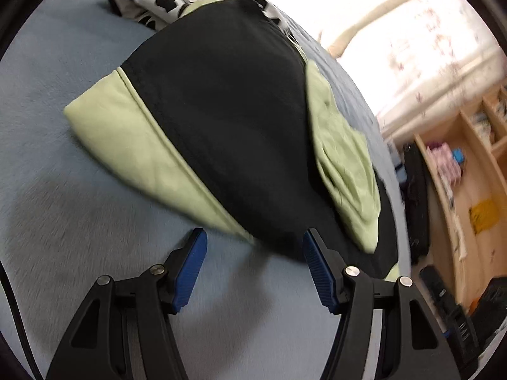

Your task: Fold large clothes

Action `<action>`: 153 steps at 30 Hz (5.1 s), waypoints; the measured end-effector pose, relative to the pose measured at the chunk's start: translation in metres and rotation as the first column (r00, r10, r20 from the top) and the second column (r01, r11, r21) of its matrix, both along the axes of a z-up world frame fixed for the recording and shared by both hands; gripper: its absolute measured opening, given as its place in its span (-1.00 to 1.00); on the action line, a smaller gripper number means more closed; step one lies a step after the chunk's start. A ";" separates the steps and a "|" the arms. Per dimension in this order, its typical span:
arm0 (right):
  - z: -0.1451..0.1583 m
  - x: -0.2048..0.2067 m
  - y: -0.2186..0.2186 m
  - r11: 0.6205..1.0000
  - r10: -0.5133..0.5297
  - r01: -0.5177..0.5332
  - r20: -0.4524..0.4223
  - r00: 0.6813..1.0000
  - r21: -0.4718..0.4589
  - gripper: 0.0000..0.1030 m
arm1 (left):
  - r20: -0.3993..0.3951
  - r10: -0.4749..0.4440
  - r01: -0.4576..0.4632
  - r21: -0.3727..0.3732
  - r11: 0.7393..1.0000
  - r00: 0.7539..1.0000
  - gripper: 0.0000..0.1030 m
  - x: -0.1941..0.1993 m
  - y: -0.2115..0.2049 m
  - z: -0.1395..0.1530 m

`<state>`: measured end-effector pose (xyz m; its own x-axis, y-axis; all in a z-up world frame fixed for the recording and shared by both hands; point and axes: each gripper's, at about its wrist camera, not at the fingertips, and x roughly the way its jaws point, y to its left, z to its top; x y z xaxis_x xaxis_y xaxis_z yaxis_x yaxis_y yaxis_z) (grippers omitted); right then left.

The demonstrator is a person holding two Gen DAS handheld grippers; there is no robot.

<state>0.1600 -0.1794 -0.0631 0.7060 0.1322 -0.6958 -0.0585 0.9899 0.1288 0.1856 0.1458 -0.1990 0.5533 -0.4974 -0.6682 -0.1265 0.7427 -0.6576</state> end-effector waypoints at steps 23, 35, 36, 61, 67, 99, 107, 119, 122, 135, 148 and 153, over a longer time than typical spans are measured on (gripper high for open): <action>-0.018 0.094 0.031 0.995 0.019 -0.020 -0.015 1.000 -0.098 -0.61 | 0.166 0.191 -0.198 0.026 0.980 0.967 -0.74 0.072 0.013 -0.014; -0.089 0.125 0.057 0.982 0.033 -0.048 -0.086 0.996 -0.181 -0.73 | 0.202 0.174 -0.197 0.096 0.976 0.964 -0.77 0.059 0.019 -0.008; -0.089 0.125 0.056 0.983 0.036 -0.050 -0.084 0.996 -0.178 -0.73 | 0.203 0.173 -0.197 0.107 0.974 0.964 -0.77 0.059 0.019 -0.006; -0.092 0.114 0.014 0.982 0.091 -0.059 -0.175 0.980 0.180 -0.73 | 0.471 -0.159 -0.040 0.385 0.922 0.868 -0.80 0.053 -0.163 0.150; -0.083 0.094 -0.045 0.893 0.095 0.039 -0.271 0.958 0.449 -0.73 | 0.466 -0.315 0.082 0.455 0.887 0.826 -0.80 0.056 -0.231 0.152; -0.031 0.026 -0.226 0.802 -0.272 0.343 -0.213 0.938 0.489 -0.10 | 0.147 -0.473 0.398 0.361 0.843 0.869 0.34 0.035 -0.251 0.066; -0.033 0.032 -0.216 0.750 -0.145 0.312 -0.315 0.938 0.583 0.15 | 0.062 -0.304 0.266 0.339 0.902 0.951 0.34 0.058 -0.182 0.040; -0.054 0.106 -0.183 0.933 -0.106 0.251 -0.469 0.877 0.258 0.11 | 0.028 -0.406 0.357 0.422 0.833 0.914 0.34 0.074 -0.210 0.026; -0.054 0.118 -0.172 0.970 -0.091 0.180 -0.441 0.893 0.165 -0.49 | 0.026 -0.422 0.368 0.445 0.817 0.906 0.34 0.080 -0.216 0.030; -0.074 0.080 -0.196 0.979 -0.151 0.187 -0.325 0.933 0.081 -0.70 | 0.070 -0.512 0.360 0.631 0.687 0.856 0.27 0.062 -0.269 0.032; -0.017 0.139 -0.231 0.941 -0.182 0.241 -0.246 0.952 0.238 0.20 | 0.050 -0.529 0.454 0.448 0.770 0.847 0.32 0.085 -0.244 0.051; -0.041 0.186 -0.236 0.929 -0.203 0.279 -0.295 0.934 0.244 0.20 | 0.066 -0.452 0.393 0.397 0.830 0.889 0.32 0.124 -0.224 0.060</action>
<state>0.3456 -0.4155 -0.1043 0.5397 0.1957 -0.8188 0.2506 0.8911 0.3782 0.3099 -0.0779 -0.1389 0.4535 -0.4448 -0.7724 0.3331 0.8884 -0.3160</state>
